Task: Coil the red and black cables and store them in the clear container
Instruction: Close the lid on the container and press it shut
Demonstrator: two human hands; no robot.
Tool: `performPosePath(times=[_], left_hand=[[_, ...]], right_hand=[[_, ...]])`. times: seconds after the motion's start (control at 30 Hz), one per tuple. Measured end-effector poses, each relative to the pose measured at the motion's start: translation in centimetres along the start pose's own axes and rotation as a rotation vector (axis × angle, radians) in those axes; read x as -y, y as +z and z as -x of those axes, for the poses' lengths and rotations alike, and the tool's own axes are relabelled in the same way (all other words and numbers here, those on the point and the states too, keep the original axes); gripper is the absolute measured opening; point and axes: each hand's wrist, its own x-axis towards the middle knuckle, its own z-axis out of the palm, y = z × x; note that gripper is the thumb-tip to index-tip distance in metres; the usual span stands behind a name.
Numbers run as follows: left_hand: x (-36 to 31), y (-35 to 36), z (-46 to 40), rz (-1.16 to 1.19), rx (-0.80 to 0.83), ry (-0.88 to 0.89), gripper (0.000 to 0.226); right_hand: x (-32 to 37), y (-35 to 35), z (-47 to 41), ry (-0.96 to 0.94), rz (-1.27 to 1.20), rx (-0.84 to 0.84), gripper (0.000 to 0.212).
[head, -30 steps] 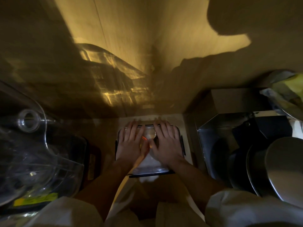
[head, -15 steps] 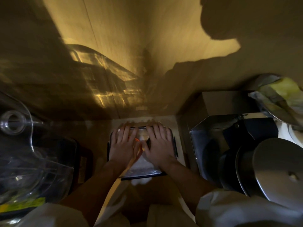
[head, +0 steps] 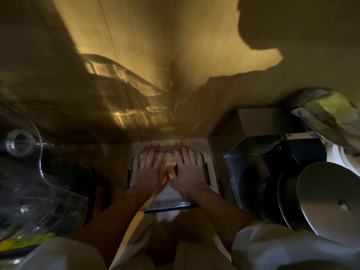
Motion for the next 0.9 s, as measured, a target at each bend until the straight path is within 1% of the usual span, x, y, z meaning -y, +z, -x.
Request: performPosePath(times=[0.27, 0.4, 0.47, 0.53, 0.7, 0.8, 0.9], left_hand=[[-0.4, -0.2, 0.1, 0.042, 0.048, -0.025, 0.073], [-0.8, -0.4, 0.3, 0.06, 0.051, -0.055, 0.077], [-1.1, -0.6, 0.4, 0.025, 0.095, -0.081, 0.071], [-1.5, -0.8, 0.4, -0.006, 0.131, -0.115, 0.064], [-2.4, -1.8, 0.6, 0.025, 0.153, -0.166, 0.062], [-2.5, -2.6, 1.1, 0.054, 0.103, -0.136, 0.061], [-2.6, -3.3, 2.6, 0.127, 0.115, -0.077, 0.055]], right_hand=[[-0.3, -0.2, -0.2, -0.001, -0.059, 0.042, 0.065], [-1.1, -1.1, -0.7, -0.038, -0.119, 0.176, 0.073], [-1.5, -1.7, -0.7, -0.057, -0.138, 0.223, 0.075], [-1.5, -1.8, -0.3, -0.068, -0.132, 0.224, 0.076], [-1.3, -1.8, 2.4, -0.088, -0.096, 0.29, 0.082], [-1.7, -2.2, 4.7, -0.11, -0.107, 0.28, 0.084], [-2.8, -1.9, 7.1, -0.081, -0.145, 0.256, 0.082]])
